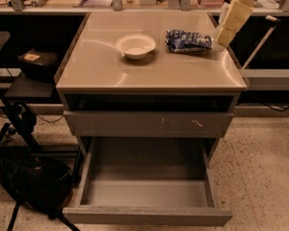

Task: Place blue chip bag into middle drawer

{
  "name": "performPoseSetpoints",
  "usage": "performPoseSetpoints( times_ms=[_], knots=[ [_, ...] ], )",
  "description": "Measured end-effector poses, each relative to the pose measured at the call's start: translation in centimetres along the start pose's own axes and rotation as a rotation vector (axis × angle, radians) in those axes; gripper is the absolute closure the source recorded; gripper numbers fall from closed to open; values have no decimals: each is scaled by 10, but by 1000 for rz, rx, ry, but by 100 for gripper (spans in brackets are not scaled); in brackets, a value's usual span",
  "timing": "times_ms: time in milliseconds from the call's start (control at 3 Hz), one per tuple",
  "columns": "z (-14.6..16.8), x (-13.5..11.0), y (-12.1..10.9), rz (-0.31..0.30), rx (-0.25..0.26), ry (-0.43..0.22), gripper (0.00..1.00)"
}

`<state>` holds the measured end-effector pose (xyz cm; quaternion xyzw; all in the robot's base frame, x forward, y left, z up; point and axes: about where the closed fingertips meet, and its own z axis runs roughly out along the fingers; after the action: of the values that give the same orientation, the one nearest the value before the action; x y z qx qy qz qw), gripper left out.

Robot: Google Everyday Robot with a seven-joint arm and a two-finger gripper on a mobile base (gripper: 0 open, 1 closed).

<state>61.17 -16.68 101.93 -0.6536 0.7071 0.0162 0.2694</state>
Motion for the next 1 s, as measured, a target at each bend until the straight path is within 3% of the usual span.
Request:
performPoseSetpoints(
  times_ms=[333, 667, 1000],
  knots=[
    [2, -1, -2, -1, 3, -3, 0],
    [5, -4, -13, -19, 11, -99, 0],
    [29, 6, -48, 19, 23, -208, 0]
  ],
)
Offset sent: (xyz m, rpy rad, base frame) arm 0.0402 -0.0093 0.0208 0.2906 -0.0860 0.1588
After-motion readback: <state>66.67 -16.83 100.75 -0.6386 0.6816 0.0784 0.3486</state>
